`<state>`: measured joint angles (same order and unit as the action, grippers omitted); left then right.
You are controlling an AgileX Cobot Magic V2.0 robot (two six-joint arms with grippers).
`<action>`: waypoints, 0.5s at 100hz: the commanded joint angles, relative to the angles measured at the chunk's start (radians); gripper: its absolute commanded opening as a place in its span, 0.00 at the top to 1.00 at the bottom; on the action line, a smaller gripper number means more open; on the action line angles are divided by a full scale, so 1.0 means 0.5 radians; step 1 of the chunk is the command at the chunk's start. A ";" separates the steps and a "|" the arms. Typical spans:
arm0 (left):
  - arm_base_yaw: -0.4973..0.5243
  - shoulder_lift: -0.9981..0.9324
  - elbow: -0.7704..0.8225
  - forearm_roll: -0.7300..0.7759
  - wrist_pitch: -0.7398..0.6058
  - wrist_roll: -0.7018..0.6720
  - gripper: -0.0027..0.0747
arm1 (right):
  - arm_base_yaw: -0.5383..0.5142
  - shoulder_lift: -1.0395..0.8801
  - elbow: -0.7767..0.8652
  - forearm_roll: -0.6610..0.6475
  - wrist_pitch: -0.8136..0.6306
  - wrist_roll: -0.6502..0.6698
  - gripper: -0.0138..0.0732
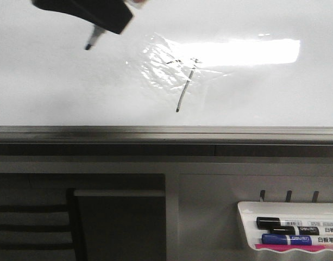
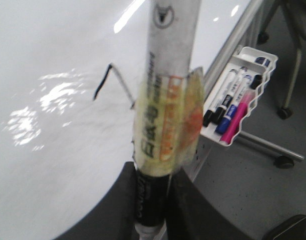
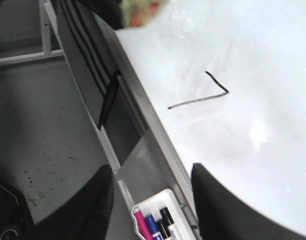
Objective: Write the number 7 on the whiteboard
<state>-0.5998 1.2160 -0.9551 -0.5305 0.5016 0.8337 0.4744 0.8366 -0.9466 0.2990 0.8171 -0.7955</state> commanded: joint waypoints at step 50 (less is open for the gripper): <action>1.207 0.011 -0.012 0.655 0.117 -1.174 0.99 | -0.208 -0.084 0.063 0.025 -0.037 0.036 0.47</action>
<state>-0.0372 1.2088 -0.9345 -0.1587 0.6441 0.2662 0.3770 0.8016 -0.9065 0.2972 0.8623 -0.7840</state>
